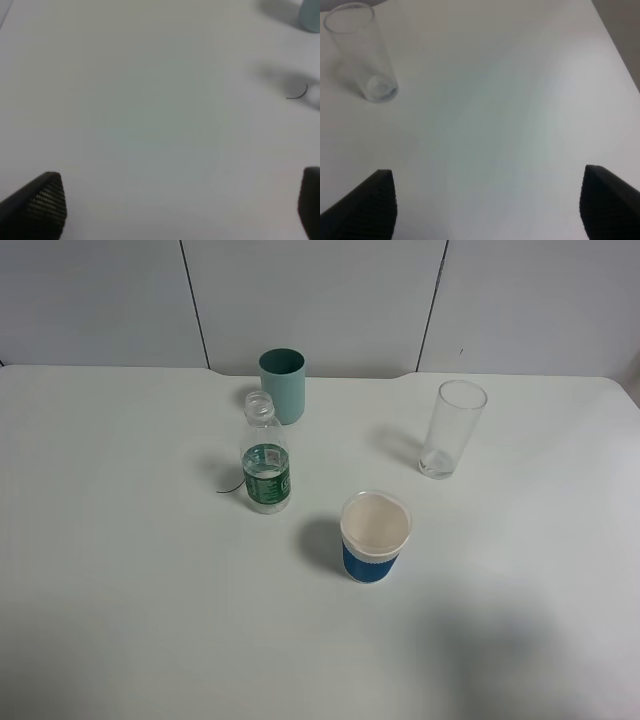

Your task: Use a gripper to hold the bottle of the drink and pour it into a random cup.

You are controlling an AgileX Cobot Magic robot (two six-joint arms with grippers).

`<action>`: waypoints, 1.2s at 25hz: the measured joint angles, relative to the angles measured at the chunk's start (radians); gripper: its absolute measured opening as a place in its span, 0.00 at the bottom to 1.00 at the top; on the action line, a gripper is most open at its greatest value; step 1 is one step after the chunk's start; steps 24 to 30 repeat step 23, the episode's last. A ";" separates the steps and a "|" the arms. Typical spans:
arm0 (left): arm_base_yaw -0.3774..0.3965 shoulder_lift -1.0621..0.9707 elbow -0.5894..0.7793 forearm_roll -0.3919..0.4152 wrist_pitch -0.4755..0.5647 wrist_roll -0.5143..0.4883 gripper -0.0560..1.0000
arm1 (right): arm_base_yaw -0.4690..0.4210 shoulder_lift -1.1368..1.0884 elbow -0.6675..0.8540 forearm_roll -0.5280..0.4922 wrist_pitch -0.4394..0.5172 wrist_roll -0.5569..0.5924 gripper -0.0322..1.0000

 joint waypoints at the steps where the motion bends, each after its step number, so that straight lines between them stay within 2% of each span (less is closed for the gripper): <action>1: 0.000 0.000 0.000 0.000 0.000 0.000 0.93 | 0.000 0.000 0.000 0.000 0.000 0.000 0.76; 30: 0.000 0.000 0.000 0.000 0.000 0.002 0.93 | 0.000 0.000 0.000 0.000 0.000 0.000 0.76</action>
